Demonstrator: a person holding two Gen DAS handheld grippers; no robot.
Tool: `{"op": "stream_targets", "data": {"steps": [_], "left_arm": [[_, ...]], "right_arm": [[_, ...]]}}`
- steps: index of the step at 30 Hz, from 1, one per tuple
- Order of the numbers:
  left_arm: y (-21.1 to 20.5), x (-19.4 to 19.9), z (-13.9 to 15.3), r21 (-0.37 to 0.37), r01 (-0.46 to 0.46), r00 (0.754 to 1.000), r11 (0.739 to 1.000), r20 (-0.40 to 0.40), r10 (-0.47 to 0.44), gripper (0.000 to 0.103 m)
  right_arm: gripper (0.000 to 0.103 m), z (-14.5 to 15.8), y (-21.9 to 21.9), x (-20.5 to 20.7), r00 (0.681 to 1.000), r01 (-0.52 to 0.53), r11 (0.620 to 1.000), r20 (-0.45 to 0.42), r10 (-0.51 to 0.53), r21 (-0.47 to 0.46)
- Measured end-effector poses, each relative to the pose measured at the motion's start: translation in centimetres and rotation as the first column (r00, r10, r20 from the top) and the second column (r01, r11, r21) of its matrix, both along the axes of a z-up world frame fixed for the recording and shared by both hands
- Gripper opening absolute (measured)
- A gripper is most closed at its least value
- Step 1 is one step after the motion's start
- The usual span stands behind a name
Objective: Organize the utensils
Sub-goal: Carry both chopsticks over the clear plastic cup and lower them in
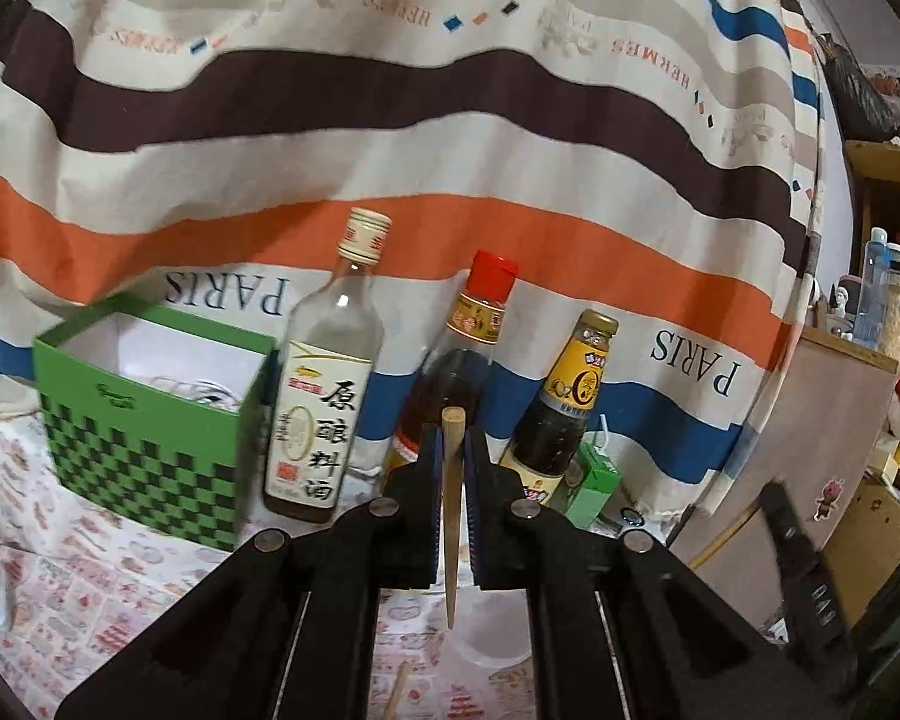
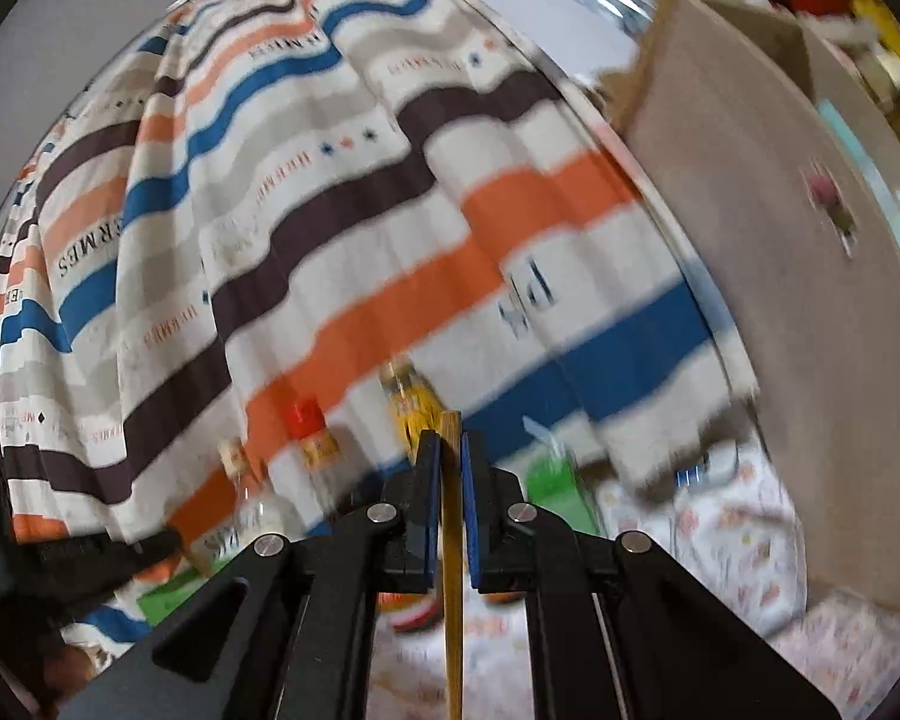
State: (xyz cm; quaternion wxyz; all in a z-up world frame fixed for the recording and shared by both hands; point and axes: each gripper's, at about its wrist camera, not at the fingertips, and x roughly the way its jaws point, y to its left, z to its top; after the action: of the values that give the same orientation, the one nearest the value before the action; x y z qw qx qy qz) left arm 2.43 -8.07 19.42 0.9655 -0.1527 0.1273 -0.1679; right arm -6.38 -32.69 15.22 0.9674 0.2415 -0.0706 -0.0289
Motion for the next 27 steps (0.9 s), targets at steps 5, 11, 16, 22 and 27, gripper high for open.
{"op": "stream_targets", "data": {"steps": [5, 11, 16, 22, 27], "left_arm": [[-1.2, 1.3, -0.1, -0.017, 0.014, 1.0, 1.0, -0.014, -0.014, 0.006], [-3.2, 1.9, -1.0, -0.006, 0.121, 0.992, 0.993, 0.039, -0.121, 0.006], [-3.7, 3.1, -4.8, -0.055, 0.129, 0.992, 0.99, 0.006, -0.129, 0.006], [-3.1, 5.3, -7.8, -0.137, 0.093, 0.992, 0.986, -0.068, -0.103, 0.006], [-3.5, 6.8, -9.0, -0.133, 0.102, 0.984, 0.986, -0.13, -0.12, 0.006]], "right_arm": [[0.008, 1.1, -1.0, 1.4, 0.998, 0.063, 0.998, 0.031, -0.063, -0.016], [0.008, -0.4, -2.3, 3.8, 0.995, 0.092, 0.996, -0.042, -0.092, -0.005], [0.008, -2.1, -3.6, 5.2, 0.992, 0.086, 0.992, -0.099, -0.076, 0.092], [0.008, -3.8, -3.5, 7.2, 0.984, 0.084, 0.993, -0.166, -0.07, 0.08], [0.008, -5.6, -3.5, 9.2, 0.97, 0.044, 0.994, -0.242, -0.019, 0.097]]}}
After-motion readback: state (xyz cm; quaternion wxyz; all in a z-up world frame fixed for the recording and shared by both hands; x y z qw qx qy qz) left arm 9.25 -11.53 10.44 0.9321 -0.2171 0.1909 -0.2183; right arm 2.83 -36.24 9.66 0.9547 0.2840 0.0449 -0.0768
